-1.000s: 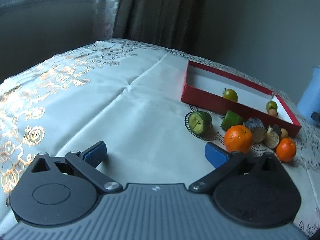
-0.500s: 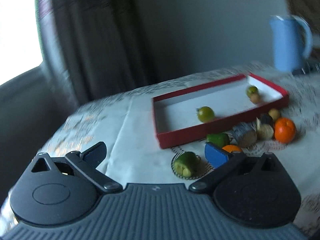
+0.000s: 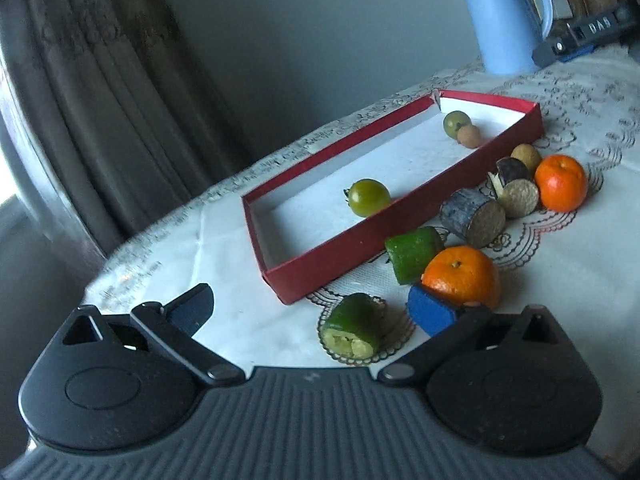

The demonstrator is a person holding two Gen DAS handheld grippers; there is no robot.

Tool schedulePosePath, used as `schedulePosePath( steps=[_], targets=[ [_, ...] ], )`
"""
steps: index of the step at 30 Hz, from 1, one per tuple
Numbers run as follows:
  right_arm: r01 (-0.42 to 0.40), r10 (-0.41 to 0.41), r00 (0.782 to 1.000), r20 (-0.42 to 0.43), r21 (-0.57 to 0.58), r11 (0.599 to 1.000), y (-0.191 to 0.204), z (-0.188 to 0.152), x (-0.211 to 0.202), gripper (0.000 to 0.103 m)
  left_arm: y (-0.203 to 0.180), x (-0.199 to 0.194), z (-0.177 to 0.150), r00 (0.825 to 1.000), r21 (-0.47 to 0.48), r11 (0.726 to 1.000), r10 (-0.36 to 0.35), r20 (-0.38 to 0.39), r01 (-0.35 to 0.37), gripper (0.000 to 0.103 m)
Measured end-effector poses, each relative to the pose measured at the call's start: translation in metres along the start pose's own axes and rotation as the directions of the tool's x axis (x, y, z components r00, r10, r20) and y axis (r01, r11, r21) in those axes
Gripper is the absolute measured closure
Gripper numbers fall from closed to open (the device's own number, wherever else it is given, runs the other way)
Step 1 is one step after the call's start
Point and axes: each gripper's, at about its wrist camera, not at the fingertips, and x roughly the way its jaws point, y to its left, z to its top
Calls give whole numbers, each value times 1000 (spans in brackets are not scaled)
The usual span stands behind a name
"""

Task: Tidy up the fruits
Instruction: 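Move the left tool toward the cut green cucumber piece, then close the left tool on the cucumber piece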

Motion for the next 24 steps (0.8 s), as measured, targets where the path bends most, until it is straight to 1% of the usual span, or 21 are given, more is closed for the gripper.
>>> schedulePosePath(
  steps=[2, 4, 8, 10, 12, 13, 15, 18, 24],
  targets=[
    [-3, 3, 1000, 2, 2, 1000, 0, 0, 0, 25, 3, 4, 0, 999, -11, 1000, -26, -19, 25, 7],
    [-4, 4, 1000, 3, 5, 1000, -1, 0, 0, 25, 2, 6, -1, 998, -8, 999, -54, -33, 54, 17],
    [-3, 3, 1000, 0, 8, 1000, -1, 0, 1, 25, 3, 9, -1, 994, -18, 995, -103, -42, 102, 25],
    [-5, 5, 1000, 0, 10, 1000, -1, -1, 1, 25, 4, 9, -2, 990, -25, 990, -137, -44, 136, 38],
    [-4, 4, 1000, -2, 7, 1000, 0, -1, 1, 25, 4, 9, -1, 985, -31, 986, -167, -50, 166, 49],
    [-4, 4, 1000, -3, 7, 1000, 0, -1, 1, 25, 4, 9, -1, 983, -36, 984, -177, -51, 175, 53],
    [-5, 5, 1000, -4, 7, 1000, 0, -1, 1, 25, 4, 9, -1, 981, -37, 982, -187, -54, 185, 55],
    [-4, 4, 1000, -3, 7, 1000, 0, -1, 1, 25, 4, 10, -1, 980, -48, 981, -193, -58, 190, 56],
    [-6, 6, 1000, -7, 6, 1000, 0, -1, 2, 25, 12, 11, -2, 970, -109, 969, -230, -72, 222, 58]
  ],
)
